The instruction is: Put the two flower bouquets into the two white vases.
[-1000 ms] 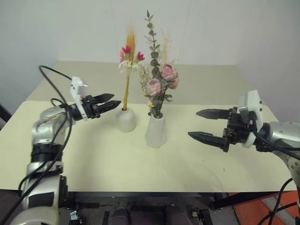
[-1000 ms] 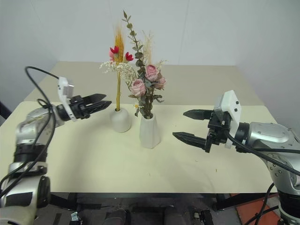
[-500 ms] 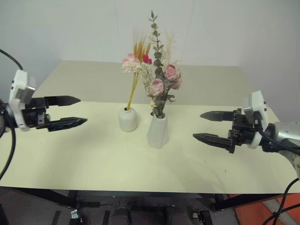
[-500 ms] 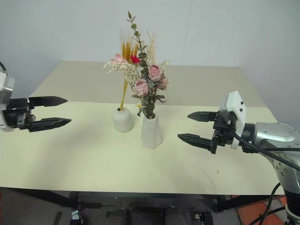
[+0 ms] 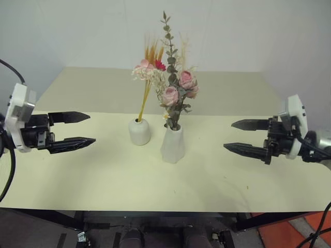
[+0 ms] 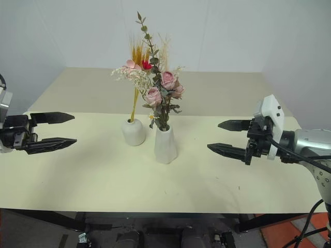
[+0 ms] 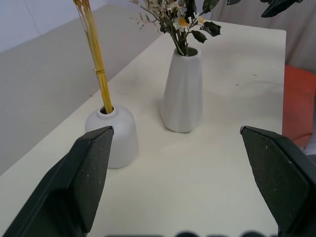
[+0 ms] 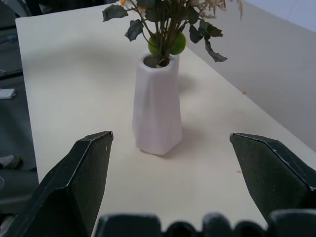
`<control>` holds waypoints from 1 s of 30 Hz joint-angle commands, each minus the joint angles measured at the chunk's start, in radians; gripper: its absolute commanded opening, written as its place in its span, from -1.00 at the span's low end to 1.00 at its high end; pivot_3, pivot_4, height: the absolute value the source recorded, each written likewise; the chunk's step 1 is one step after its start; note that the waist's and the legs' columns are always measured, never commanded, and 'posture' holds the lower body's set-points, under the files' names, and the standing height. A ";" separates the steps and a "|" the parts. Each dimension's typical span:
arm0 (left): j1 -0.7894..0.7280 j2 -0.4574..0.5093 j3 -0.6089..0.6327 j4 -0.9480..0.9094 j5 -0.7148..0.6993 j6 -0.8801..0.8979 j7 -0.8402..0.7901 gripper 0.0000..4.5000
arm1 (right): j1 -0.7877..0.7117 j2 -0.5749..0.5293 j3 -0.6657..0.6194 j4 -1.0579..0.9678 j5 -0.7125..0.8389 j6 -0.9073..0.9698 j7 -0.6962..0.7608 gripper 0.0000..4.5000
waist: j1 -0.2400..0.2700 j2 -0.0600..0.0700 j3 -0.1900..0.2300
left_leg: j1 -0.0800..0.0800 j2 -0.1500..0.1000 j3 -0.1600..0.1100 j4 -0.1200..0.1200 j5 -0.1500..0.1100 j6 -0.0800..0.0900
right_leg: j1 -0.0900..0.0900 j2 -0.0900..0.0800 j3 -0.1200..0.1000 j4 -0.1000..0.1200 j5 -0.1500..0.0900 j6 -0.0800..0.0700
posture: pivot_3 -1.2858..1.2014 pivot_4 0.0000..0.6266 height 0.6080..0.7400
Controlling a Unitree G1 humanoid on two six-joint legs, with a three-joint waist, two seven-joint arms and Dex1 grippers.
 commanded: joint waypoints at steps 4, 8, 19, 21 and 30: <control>-0.006 -0.005 0.017 -0.038 -0.041 0.006 0.019 0.99 | -0.012 -0.024 -0.054 -0.019 0.002 -0.007 0.001 1.00 | 0.000 0.000 0.000 | 0.000 0.000 0.000 0.000 0.000 0.000 | 0.000 0.000 0.000 0.000 0.000 0.000 | 0.03 -0.52 1.00; -0.028 -0.005 -0.001 -0.021 -0.041 0.003 0.019 0.99 | 0.008 -0.030 -0.079 -0.026 0.010 0.000 0.000 1.00 | 0.000 0.000 0.000 | 0.000 0.000 0.000 0.000 0.000 0.000 | 0.000 0.000 0.000 0.000 0.000 0.000 | 0.03 -0.52 1.00; -0.066 -0.035 -0.039 -0.012 -0.049 0.007 0.021 0.99 | 0.066 -0.055 -0.124 -0.050 -0.010 0.017 -0.036 1.00 | 0.000 0.000 0.000 | 0.000 0.000 0.000 0.000 0.000 0.000 | 0.000 0.000 0.000 0.000 0.000 0.000 | 0.03 -0.52 1.00; -0.076 -0.039 -0.049 -0.004 -0.045 0.003 0.018 0.99 | 0.076 -0.059 -0.130 -0.055 -0.014 0.016 -0.040 1.00 | 0.000 0.000 0.000 | 0.000 0.000 0.000 0.000 0.000 0.000 | 0.000 0.000 0.000 0.000 0.000 0.000 | 0.03 -0.52 1.00; -0.077 -0.059 -0.069 -0.002 -0.044 0.001 0.013 0.99 | 0.101 -0.043 -0.132 -0.073 -0.069 -0.008 -0.110 1.00 | 0.000 0.000 0.000 | 0.000 0.000 0.000 0.000 0.000 0.000 | 0.000 0.000 0.001 0.000 0.000 0.000 | 0.03 -0.52 1.00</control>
